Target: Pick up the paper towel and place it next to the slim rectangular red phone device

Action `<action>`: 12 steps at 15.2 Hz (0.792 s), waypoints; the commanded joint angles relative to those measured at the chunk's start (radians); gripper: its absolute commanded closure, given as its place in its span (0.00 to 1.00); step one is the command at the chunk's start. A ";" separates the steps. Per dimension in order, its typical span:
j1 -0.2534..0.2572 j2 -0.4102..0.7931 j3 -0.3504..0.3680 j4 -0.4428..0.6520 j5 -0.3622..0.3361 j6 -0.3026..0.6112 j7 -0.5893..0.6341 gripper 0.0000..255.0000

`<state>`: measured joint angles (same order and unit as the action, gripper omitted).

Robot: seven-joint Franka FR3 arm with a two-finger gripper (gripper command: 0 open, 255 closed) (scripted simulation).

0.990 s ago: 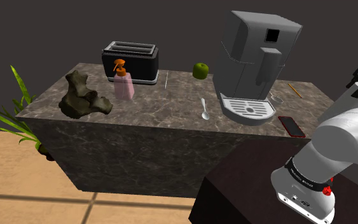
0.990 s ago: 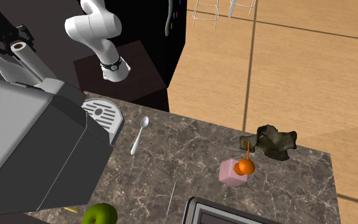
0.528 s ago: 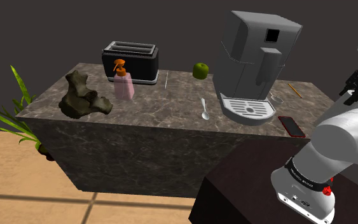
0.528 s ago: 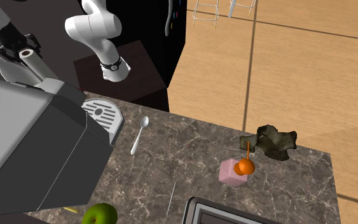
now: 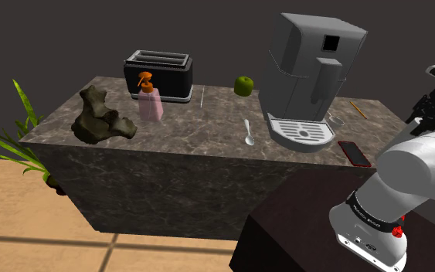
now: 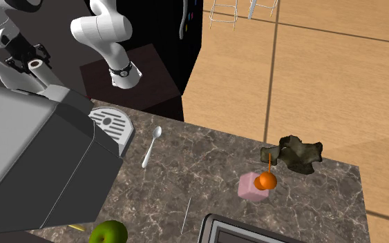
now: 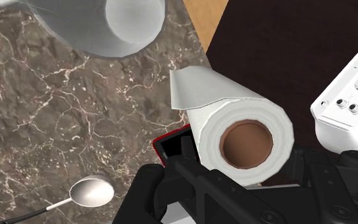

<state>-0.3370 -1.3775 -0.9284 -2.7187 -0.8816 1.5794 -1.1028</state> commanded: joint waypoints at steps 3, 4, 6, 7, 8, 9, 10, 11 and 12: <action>-0.001 0.000 -0.004 -0.004 -0.003 0.003 0.001 1.00; -0.001 0.000 -0.004 -0.004 -0.003 0.003 0.001 1.00; -0.001 0.000 -0.003 -0.003 -0.003 0.003 0.001 1.00; -0.001 0.000 -0.003 -0.003 -0.003 0.003 0.001 0.00; -0.001 0.000 -0.003 -0.003 -0.003 0.003 0.001 0.00; -0.001 0.000 -0.003 -0.003 -0.003 0.003 0.001 0.00; -0.001 0.000 -0.003 -0.003 -0.003 0.003 0.001 0.00; -0.001 0.000 -0.003 -0.003 -0.003 0.003 0.001 0.00; -0.001 0.000 -0.003 -0.003 -0.003 0.003 0.001 0.00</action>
<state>-0.3379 -1.3779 -0.9319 -2.7222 -0.8849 1.5825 -1.1019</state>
